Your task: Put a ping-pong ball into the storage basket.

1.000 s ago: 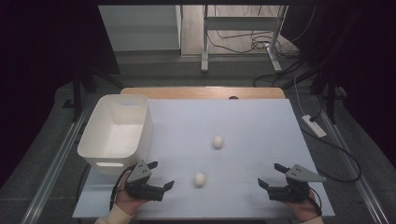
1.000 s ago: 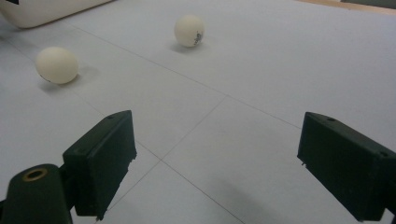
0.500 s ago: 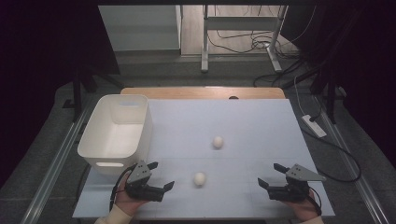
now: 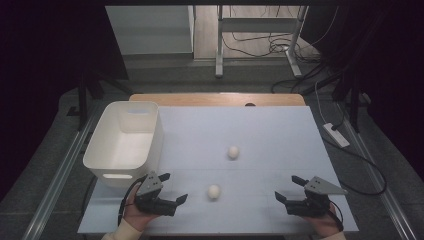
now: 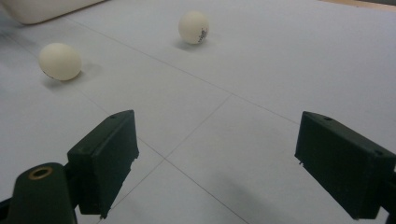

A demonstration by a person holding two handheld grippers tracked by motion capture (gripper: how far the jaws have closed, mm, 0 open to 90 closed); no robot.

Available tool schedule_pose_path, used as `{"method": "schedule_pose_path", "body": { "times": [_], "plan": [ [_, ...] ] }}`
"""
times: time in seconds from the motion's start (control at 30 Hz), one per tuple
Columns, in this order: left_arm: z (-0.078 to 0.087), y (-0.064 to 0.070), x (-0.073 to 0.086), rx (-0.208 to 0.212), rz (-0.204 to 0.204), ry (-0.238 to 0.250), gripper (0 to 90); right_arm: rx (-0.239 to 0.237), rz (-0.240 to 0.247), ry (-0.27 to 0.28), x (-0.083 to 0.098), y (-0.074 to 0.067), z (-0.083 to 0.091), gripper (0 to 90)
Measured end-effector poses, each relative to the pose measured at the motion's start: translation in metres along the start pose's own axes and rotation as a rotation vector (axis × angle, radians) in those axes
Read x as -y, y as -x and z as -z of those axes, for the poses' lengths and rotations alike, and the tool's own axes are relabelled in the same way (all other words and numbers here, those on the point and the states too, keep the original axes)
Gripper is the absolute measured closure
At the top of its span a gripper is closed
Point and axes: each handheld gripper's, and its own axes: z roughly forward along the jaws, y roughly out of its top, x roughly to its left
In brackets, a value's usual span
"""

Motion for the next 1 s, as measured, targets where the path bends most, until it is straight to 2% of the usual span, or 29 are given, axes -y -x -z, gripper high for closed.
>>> {"method": "schedule_pose_path", "body": {
  "times": [0.4,1.0],
  "plan": [
    [-0.008,0.006,-0.013,0.026,-0.021,-0.022,7.1,-0.007,0.004,0.001,-0.001,-0.002,0.000,13.1],
    [-0.020,0.007,-0.027,0.060,-0.034,-0.059,6.9,-0.009,0.007,-0.006,0.000,-0.002,-0.001,13.1]
  ]
}}
